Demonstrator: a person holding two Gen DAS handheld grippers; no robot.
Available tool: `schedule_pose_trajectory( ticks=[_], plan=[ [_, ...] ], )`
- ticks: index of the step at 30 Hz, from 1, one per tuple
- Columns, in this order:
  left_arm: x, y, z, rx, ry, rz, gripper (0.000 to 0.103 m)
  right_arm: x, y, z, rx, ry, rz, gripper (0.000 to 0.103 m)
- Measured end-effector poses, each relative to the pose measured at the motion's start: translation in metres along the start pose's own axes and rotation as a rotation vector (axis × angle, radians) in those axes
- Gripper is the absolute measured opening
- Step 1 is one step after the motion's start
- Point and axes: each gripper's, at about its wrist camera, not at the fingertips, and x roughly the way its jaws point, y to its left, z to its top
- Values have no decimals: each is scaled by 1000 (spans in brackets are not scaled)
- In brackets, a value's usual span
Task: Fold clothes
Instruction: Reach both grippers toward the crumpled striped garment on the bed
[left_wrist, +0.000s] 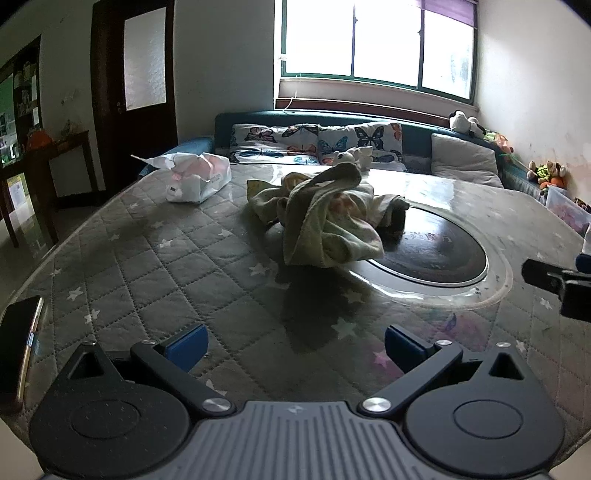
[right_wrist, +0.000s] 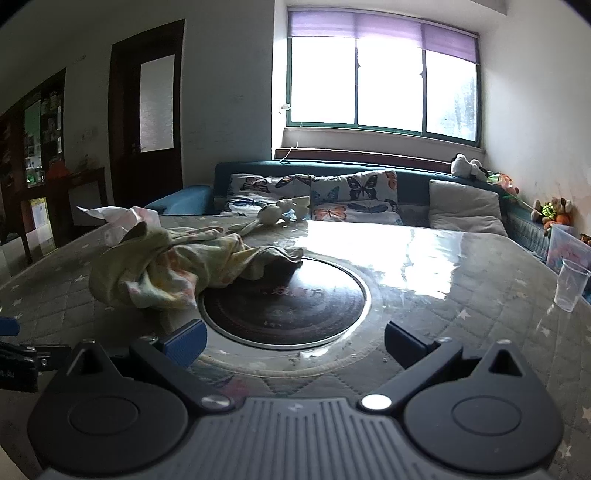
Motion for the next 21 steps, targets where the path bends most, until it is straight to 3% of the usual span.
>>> schedule_pose_trajectory(
  ticks=[21],
  plan=[
    [23,-2,9,-11,76,-15,103,26,24,-3,-63,86,51,103]
  ],
)
